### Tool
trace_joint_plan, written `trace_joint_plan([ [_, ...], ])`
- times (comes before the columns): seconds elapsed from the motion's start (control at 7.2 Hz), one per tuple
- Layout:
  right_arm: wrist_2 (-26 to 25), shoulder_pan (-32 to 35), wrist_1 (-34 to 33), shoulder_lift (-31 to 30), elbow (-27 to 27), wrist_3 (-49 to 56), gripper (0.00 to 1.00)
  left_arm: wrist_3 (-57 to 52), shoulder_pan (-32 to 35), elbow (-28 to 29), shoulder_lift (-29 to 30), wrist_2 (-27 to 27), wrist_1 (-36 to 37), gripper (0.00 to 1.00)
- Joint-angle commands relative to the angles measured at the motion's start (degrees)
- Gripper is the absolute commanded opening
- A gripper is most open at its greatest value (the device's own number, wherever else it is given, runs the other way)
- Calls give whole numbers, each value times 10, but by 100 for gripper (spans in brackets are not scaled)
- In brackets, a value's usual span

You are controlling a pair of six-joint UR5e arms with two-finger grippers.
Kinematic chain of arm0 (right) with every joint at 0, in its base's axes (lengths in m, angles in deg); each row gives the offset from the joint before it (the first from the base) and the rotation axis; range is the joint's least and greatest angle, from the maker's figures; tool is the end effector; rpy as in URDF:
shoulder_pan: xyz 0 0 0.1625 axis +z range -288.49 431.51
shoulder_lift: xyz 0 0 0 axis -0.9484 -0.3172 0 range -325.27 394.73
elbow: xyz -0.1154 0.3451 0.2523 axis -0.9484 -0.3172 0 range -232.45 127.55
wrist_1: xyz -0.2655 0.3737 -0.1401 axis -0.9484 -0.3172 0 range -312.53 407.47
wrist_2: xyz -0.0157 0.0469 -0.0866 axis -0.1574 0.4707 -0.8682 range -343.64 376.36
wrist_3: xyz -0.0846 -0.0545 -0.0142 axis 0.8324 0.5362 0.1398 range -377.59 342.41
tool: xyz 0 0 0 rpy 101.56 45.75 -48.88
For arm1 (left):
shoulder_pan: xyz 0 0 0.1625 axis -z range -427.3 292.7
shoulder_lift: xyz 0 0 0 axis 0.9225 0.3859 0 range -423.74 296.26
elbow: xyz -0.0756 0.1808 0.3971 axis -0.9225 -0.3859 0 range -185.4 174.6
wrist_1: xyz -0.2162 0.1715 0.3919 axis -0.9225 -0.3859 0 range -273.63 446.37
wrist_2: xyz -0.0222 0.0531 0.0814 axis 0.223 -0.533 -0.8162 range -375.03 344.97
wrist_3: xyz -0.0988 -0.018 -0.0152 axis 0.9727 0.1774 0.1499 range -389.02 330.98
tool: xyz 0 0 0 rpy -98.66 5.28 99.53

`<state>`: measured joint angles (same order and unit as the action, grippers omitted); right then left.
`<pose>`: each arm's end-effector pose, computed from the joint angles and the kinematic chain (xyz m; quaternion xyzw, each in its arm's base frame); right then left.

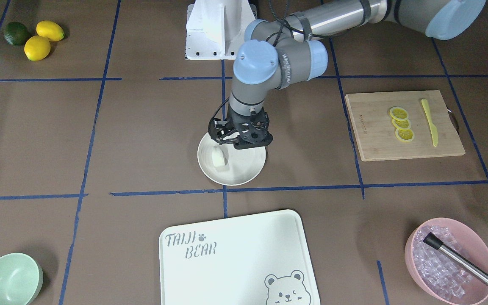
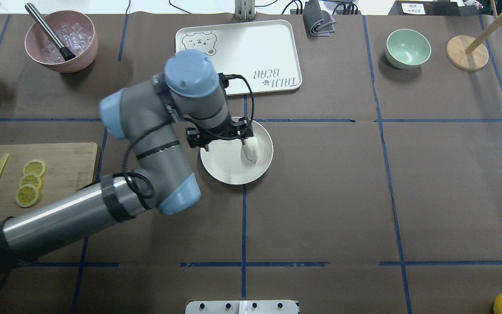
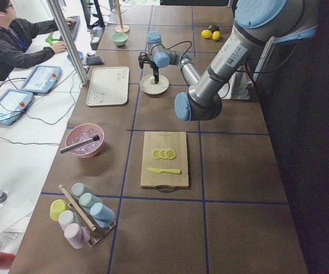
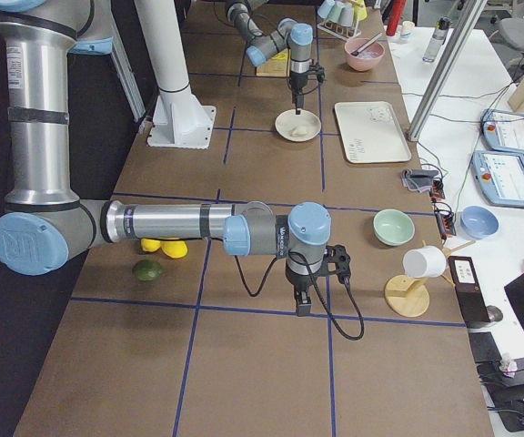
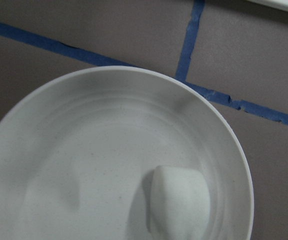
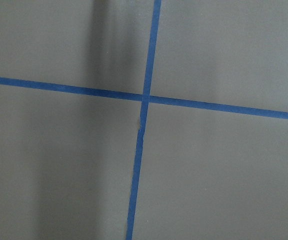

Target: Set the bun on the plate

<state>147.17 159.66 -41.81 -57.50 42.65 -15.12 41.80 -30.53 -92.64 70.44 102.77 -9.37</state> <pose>0.0492 -0.5488 0.6524 0.0312 -0.3483 -0.0462 0.9357 0.5794 -0.5401 0.1634 -0.0123 0.4462 -0.0410 0.8939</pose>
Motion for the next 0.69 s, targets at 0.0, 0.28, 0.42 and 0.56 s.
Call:
trace_joint_plan([
  [0.0, 0, 0, 0, 1, 0, -1, 100, -248, 127, -90, -143, 137, 18, 99],
  [0.28, 0, 0, 1, 1, 0, 0, 100, -479, 246, -90, -234, 185, 29, 99],
  [0.42, 0, 0, 0, 1, 0, -1, 100, -582, 305, -89, -277, 193, 55, 99],
  [0.56, 1, 0, 1, 1, 0, -1, 100, -651, 349, -83, -316, 193, 78, 99],
])
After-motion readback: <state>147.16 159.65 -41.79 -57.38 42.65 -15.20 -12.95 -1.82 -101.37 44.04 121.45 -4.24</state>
